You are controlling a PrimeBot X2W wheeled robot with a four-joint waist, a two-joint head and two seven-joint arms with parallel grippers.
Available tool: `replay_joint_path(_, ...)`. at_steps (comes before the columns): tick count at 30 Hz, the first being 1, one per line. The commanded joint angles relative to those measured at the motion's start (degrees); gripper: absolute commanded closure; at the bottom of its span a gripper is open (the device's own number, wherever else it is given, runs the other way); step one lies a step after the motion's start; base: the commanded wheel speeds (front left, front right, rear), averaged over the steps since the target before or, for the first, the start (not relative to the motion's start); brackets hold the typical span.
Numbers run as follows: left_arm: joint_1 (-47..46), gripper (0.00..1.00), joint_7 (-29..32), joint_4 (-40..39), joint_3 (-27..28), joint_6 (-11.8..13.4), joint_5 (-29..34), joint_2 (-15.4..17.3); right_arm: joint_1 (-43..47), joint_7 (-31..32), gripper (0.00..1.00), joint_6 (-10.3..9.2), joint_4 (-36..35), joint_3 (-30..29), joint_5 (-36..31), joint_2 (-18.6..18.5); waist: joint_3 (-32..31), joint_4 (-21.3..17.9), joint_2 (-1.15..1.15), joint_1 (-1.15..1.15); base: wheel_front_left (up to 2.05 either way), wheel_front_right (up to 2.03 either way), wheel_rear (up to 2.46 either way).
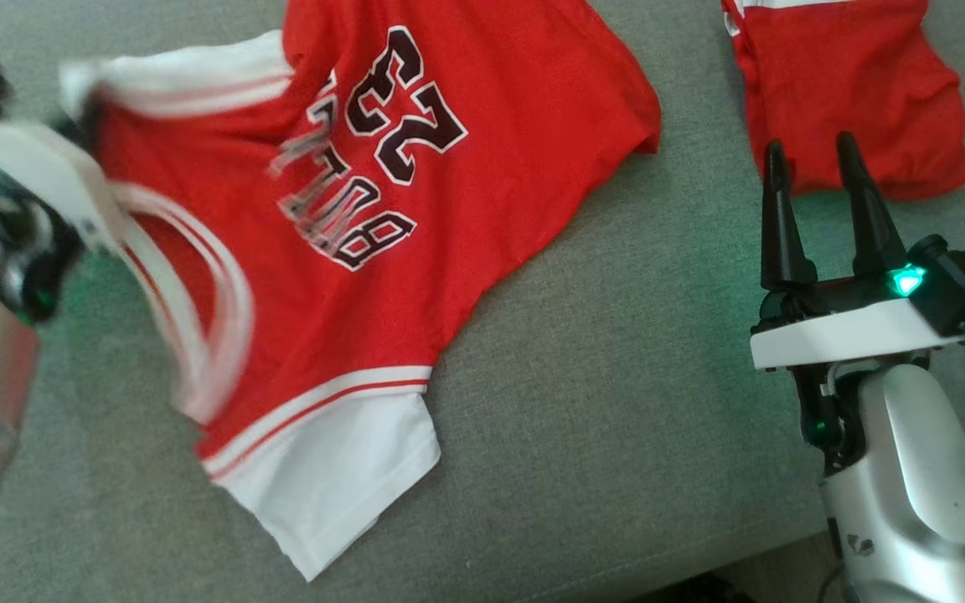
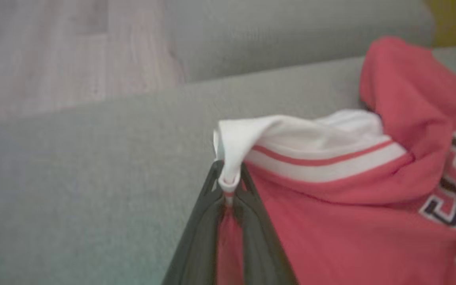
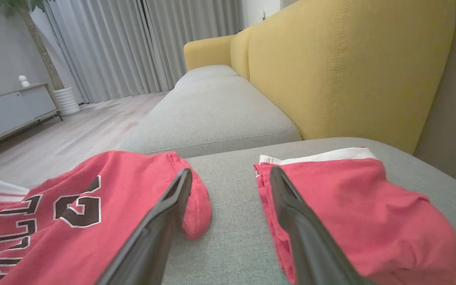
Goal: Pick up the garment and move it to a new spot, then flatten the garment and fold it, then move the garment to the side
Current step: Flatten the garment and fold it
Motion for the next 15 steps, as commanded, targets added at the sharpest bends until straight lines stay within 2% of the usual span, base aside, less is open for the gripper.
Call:
replay_joint_path(1, -5.6, 1.0, -3.8, -1.0, 3.2, 0.9, 1.0, 3.2, -1.5, -0.3, 0.0, -0.04, -2.2, 1.4, -0.2, 0.1, 0.4, -0.2, 0.0, -0.01, 0.0, 0.0, 0.0)
replay_joint_path(7, -11.8, 1.0, -15.3, 2.3, 5.0, 2.6, 3.5, 3.6, -1.8, -0.3, 0.0, -0.04, -2.4, 1.7, 0.0, 0.1, 1.8, -0.9, 0.0, -0.01, 0.0, 0.0, 0.0)
replay_joint_path(15, -17.4, 1.0, -21.9, 6.8, 4.6, 3.3, 6.3, 4.1, -1.9, -0.6, 0.0, -0.04, -2.3, 1.9, 0.3, 0.1, 3.2, -1.2, 0.0, -0.01, 0.0, 0.0, 0.0)
